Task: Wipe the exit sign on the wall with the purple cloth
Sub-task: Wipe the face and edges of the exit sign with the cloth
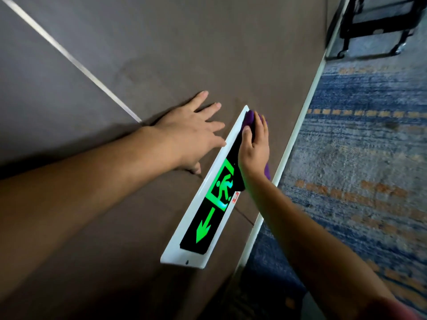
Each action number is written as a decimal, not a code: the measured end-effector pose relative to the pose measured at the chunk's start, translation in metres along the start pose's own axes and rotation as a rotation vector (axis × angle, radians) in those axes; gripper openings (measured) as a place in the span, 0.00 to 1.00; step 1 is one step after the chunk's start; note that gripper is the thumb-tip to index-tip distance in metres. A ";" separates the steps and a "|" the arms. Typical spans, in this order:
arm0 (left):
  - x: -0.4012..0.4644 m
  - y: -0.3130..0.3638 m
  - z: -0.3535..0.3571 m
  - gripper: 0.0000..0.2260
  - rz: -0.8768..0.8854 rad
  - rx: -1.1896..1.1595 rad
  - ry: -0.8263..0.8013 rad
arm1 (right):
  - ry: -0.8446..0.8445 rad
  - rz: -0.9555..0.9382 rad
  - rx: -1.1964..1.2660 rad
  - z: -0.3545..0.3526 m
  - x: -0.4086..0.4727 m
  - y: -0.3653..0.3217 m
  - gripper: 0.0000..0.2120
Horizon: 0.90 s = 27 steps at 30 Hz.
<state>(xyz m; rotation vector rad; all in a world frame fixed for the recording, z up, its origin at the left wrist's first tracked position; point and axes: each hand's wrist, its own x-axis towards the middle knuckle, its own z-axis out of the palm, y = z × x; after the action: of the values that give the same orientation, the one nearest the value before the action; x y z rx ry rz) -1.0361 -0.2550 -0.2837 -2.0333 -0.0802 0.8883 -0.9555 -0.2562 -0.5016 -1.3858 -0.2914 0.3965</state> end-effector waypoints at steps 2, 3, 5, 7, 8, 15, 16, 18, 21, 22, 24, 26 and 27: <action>-0.001 -0.001 -0.001 0.39 0.008 0.012 -0.003 | -0.004 -0.005 0.014 0.003 -0.023 0.001 0.25; -0.002 0.000 -0.001 0.39 0.012 0.020 -0.005 | -0.009 -0.019 0.011 0.005 -0.042 0.004 0.25; -0.002 0.001 0.001 0.39 -0.001 0.029 -0.009 | -0.030 -0.065 0.021 0.007 -0.089 0.012 0.25; -0.003 0.002 0.003 0.39 -0.009 0.026 -0.017 | -0.052 -0.116 0.026 0.007 -0.142 0.023 0.25; -0.005 0.002 0.003 0.38 -0.008 0.022 -0.015 | -0.072 -0.142 0.016 0.007 -0.170 0.027 0.25; -0.011 0.003 0.008 0.38 -0.015 -0.026 0.042 | -0.187 -0.274 -0.094 -0.001 -0.263 0.042 0.27; -0.012 0.004 0.009 0.38 -0.014 -0.028 0.044 | -0.188 -0.297 -0.100 0.000 -0.257 0.043 0.26; -0.015 0.006 0.011 0.38 -0.020 -0.033 0.046 | -0.177 -0.354 -0.094 0.001 -0.236 0.044 0.25; -0.018 0.006 0.012 0.38 -0.020 -0.031 0.056 | -0.139 -0.395 -0.080 0.005 -0.180 0.041 0.24; -0.018 0.006 0.012 0.38 -0.013 -0.030 0.062 | -0.123 -0.381 -0.086 0.007 -0.158 0.038 0.24; -0.019 0.006 0.012 0.38 -0.012 -0.025 0.075 | -0.088 -0.308 -0.088 0.009 -0.112 0.031 0.25; -0.019 0.007 0.012 0.38 -0.021 -0.020 0.069 | -0.052 -0.242 -0.078 0.010 -0.072 0.025 0.25; -0.019 0.007 0.011 0.38 -0.021 -0.019 0.062 | -0.028 -0.204 -0.070 0.010 -0.055 0.022 0.25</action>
<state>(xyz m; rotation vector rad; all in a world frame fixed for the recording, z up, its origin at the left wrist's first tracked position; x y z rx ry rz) -1.0589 -0.2580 -0.2825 -2.0727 -0.0754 0.8136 -1.0114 -0.2687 -0.5204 -1.4046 -0.4693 0.2391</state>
